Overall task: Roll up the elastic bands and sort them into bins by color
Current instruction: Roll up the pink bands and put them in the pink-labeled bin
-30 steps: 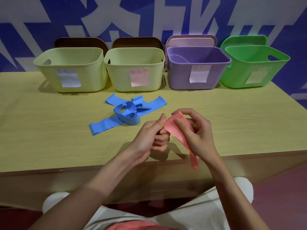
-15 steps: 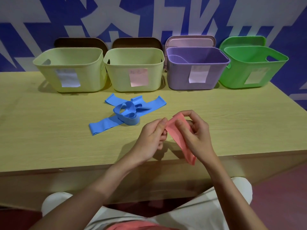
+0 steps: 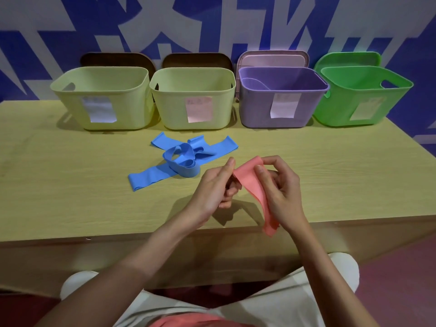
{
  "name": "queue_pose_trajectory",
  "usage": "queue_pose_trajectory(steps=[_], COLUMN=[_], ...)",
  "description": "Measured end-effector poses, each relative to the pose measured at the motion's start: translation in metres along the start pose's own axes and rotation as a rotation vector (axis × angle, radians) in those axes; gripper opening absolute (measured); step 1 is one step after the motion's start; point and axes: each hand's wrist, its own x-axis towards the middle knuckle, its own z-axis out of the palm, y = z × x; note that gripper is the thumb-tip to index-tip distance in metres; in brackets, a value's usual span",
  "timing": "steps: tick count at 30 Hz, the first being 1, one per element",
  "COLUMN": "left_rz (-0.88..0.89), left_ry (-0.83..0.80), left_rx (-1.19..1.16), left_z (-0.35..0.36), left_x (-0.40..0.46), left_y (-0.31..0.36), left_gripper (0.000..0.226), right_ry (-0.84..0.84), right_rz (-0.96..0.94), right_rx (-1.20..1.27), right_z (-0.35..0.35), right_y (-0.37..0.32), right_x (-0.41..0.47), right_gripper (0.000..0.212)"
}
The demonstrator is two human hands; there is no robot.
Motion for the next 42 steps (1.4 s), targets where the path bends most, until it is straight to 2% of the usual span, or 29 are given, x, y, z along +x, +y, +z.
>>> queue_pose_trajectory(steps=[2, 5, 7, 9, 13, 17, 21, 26, 29, 31, 35, 37, 40, 42], left_rz=[0.083, 0.25, 0.285, 0.254, 0.069, -0.023, 0.005, 0.283, 0.368, 0.321, 0.035, -0.036, -0.085, -0.096], left_ry=[0.017, 0.07, 0.114, 0.112, 0.075, -0.018, 0.003, 0.056, 0.109, 0.106, 0.009, -0.052, -0.114, -0.116], left_rx=[0.061, 0.321, 0.414, 0.342, 0.042, -0.055, 0.096, 0.446, 0.579, 0.477, -0.025, -0.164, -0.244, -0.19], left_z=[0.002, -0.001, -0.002, -0.001, 0.003, 0.0, 0.003, 0.0, 0.0, 0.003, 0.005, 0.004, 0.001, 0.0], left_x=[-0.002, -0.001, 0.0, 0.0, -0.004, -0.006, -0.004, -0.005, -0.005, -0.005, -0.006, -0.008, -0.009, -0.008], left_y=[-0.001, -0.009, -0.011, -0.01, 0.0, 0.001, -0.006, -0.017, -0.017, -0.016, -0.005, -0.001, 0.002, 0.002], left_gripper=[0.039, 0.037, 0.036, 0.038, 0.04, 0.046, 0.046, 0.043, 0.043, 0.042, 0.042, 0.043, 0.043, 0.045], right_ry=[-0.001, 0.003, -0.003, -0.023, -0.045, -0.033, 0.003, 0.015, -0.028, -0.067, -0.086, -0.1, -0.091, -0.085], right_rz=[0.011, 0.032, 0.025, 0.023, 0.004, 0.01, 0.051, 0.041, 0.039, 0.043, 0.024, 0.023, 0.014, 0.015], right_rx=[0.003, -0.004, -0.015, 0.002, 0.009, -0.008, 0.026, 0.06, 0.054, 0.042, 0.038, 0.048, 0.035, 0.024], right_z=[0.001, 0.002, 0.003, 0.005, 0.005, 0.004, 0.004, 0.007, 0.007, 0.006, 0.005, 0.004, 0.002, 0.001], right_y=[0.001, 0.001, -0.001, -0.004, -0.005, -0.003, 0.001, -0.003, -0.003, -0.003, -0.006, -0.006, -0.005, -0.003], right_x=[0.0, 0.0, -0.002, -0.003, -0.003, -0.001, -0.003, -0.002, -0.004, -0.005, -0.005, -0.003, -0.001, 0.0], right_gripper=[0.004, 0.007, 0.01, 0.013, 0.02, 0.009, 0.011, 0.025, 0.02, 0.02, 0.024, 0.023, 0.01, 0.005])
